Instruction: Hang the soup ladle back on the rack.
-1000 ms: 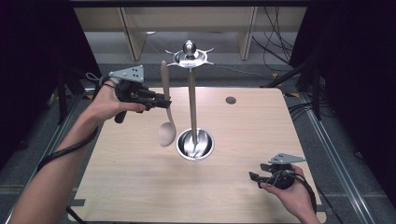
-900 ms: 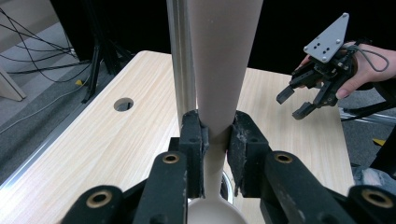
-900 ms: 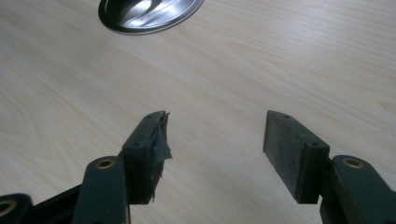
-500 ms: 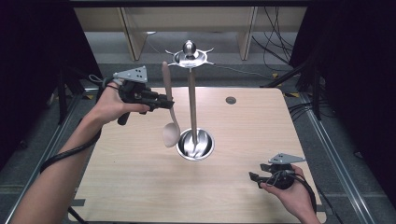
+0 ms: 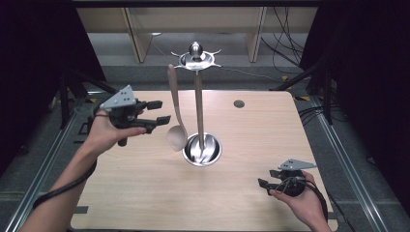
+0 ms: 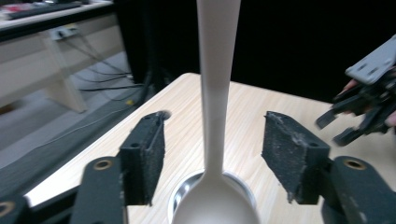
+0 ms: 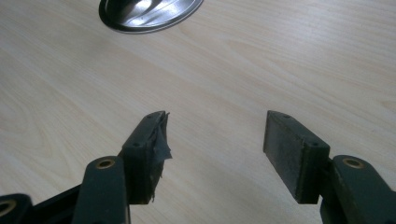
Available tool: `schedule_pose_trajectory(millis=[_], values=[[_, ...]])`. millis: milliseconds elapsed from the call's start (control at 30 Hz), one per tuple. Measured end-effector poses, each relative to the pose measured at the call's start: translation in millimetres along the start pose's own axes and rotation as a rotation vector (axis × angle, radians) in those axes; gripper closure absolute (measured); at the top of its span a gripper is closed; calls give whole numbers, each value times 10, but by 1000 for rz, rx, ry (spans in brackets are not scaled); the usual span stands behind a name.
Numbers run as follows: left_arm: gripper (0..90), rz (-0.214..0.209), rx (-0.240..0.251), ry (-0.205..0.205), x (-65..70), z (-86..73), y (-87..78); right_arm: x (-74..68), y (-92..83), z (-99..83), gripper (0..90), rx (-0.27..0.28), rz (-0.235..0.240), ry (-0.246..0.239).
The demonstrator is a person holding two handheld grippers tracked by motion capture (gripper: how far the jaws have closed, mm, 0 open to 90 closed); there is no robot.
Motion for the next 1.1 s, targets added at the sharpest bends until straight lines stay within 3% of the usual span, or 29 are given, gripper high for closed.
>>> schedule_pose_trajectory(millis=[267,300,333,400,433,467,567,700,867,1067,1100], values=[[280,137,-16,-31,78,-606,-481,-14,-3,1,404,-7,-6,16],[280,155,-21,-44,91,-689,-531,-47,-7,-10,403,-17,-5,48],[280,170,-33,-49,103,-773,-579,-20,1,-2,403,-9,1,18],[281,197,-36,-62,136,-949,-654,-19,1,-2,403,-9,0,18],[283,208,-37,-71,150,-1024,-682,-40,-5,-9,403,-15,-5,43],[285,213,-41,-74,159,-1079,-702,-19,1,-3,403,-9,0,19],[289,247,-59,-94,177,-1263,-766,-18,2,-4,403,-9,0,18],[291,277,-69,-136,192,-1428,-809,-13,3,-2,404,-5,4,12],[298,300,-133,-121,126,-1629,-862,-18,11,-7,404,-6,14,13],[307,342,-139,-153,36,-1693,-910,-15,13,-4,405,-3,11,11],[308,336,-142,-142,25,-1697,-913,-12,18,-6,405,-3,13,11]])
Point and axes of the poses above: each handheld gripper's, and its own axes: y roughly forward along the jaws, z roughly out of its top, x roughly to its right, the point moved 10 cm from there along y, roughly forward along the jaws, and after that the axes turned 15 degrees about x, right-handed, at the moved point
